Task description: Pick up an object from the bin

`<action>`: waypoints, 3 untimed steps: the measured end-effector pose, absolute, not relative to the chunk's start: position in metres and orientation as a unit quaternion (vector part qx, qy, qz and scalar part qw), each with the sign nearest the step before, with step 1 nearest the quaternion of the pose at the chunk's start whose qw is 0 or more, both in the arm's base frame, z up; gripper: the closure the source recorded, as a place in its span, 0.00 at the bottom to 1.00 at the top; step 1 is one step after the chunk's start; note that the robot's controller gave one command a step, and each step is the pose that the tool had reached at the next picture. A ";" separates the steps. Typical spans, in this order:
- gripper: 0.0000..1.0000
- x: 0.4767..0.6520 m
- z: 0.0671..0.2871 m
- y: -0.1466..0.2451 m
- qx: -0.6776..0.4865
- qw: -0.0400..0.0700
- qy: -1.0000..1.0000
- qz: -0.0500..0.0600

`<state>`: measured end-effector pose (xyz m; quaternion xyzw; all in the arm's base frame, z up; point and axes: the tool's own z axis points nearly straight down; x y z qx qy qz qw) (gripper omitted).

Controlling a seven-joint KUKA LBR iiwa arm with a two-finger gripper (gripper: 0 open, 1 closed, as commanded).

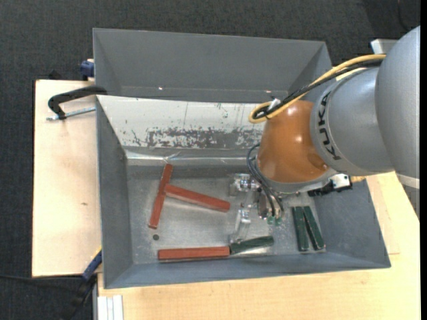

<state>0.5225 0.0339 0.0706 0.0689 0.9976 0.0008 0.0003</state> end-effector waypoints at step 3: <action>1.00 0.551 0.071 0.106 0.150 0.002 0.989 0.001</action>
Offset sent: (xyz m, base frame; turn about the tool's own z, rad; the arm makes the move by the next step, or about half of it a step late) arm 0.0279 0.0706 -0.0006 0.1649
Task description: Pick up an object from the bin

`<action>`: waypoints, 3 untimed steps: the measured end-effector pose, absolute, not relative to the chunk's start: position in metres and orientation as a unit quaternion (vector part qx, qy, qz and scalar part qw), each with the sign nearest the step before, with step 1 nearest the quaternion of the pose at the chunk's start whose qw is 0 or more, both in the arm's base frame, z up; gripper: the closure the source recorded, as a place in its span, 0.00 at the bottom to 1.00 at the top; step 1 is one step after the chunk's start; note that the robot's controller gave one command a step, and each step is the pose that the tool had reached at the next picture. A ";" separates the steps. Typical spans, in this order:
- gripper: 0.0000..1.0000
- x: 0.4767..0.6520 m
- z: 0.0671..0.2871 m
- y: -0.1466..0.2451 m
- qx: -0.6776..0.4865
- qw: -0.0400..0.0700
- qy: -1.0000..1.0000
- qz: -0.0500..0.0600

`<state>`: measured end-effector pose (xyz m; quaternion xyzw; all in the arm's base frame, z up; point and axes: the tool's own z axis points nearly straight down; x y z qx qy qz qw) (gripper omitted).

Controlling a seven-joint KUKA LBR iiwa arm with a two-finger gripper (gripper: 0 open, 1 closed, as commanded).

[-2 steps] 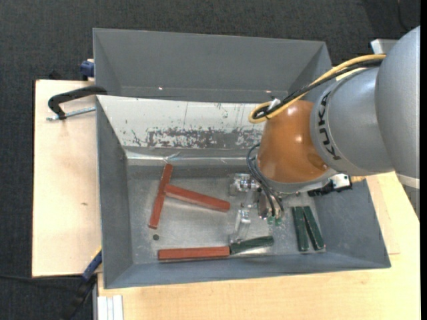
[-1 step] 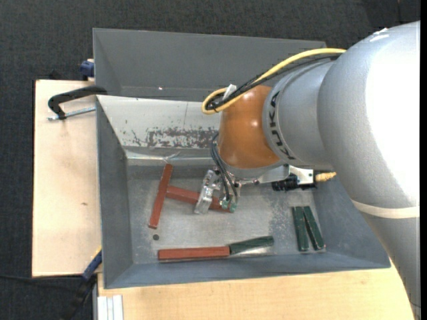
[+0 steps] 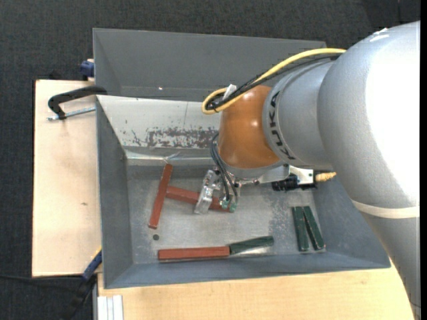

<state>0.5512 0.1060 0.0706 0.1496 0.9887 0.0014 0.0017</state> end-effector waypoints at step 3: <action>0.00 0.544 0.175 0.096 0.200 0.002 0.980 0.001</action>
Offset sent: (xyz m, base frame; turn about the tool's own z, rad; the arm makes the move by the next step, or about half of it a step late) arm -0.0060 0.0206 0.0725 0.1102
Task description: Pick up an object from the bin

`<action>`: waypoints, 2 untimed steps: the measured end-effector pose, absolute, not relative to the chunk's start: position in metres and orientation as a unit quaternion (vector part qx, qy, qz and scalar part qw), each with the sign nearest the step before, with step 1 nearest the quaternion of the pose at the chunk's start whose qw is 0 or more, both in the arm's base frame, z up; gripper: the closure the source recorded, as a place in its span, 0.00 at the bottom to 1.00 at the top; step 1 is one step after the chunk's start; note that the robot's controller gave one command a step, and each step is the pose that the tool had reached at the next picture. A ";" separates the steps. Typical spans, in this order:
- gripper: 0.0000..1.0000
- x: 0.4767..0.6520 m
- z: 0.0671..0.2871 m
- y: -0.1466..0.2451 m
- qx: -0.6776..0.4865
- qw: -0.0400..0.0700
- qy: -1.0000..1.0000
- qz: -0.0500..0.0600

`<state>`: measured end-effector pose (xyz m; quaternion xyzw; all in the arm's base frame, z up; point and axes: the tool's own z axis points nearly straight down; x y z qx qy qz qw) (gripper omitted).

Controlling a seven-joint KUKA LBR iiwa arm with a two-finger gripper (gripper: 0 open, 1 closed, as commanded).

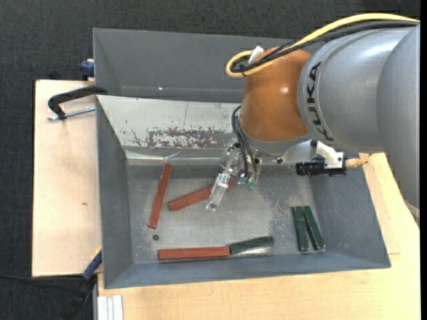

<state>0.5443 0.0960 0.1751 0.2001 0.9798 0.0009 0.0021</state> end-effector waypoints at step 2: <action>0.00 0.578 0.120 0.120 0.182 0.006 0.983 0.003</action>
Offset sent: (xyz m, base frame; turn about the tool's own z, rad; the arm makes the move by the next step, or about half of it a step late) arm 0.0494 0.0370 -0.0962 -0.0601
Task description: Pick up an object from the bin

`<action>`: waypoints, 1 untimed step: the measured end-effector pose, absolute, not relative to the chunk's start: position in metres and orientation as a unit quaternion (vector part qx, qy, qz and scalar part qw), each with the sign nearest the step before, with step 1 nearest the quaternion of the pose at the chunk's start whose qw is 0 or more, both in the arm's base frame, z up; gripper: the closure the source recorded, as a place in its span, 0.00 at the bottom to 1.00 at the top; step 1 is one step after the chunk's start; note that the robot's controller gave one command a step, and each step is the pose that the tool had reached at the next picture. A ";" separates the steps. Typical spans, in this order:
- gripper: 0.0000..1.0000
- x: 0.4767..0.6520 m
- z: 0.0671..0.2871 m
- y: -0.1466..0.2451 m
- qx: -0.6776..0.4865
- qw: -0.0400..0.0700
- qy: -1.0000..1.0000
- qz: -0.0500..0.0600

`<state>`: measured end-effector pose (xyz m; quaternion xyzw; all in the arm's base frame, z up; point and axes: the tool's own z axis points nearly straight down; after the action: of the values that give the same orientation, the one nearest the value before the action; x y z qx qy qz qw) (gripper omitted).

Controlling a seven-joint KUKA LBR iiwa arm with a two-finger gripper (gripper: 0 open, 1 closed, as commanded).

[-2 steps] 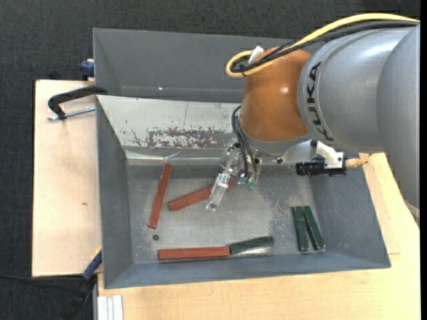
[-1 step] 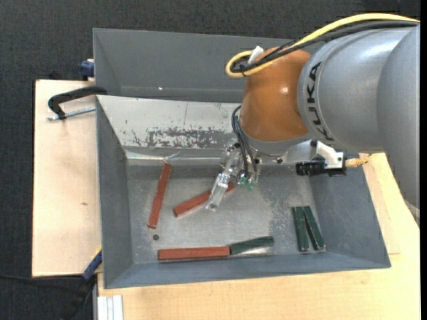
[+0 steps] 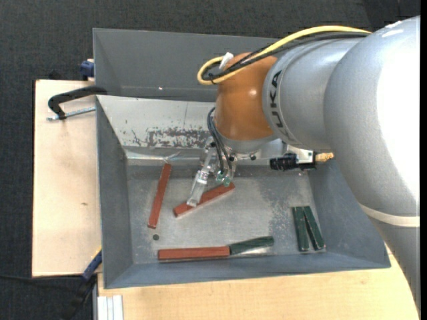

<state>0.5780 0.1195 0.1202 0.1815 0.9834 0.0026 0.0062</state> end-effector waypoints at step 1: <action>1.00 0.520 0.070 0.101 0.269 0.000 0.963 0.000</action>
Offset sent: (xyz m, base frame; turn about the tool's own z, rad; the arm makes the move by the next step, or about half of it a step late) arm 0.0000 0.0000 0.0000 0.0000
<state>0.5201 0.1009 0.0704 0.2691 0.9631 0.0004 -0.0002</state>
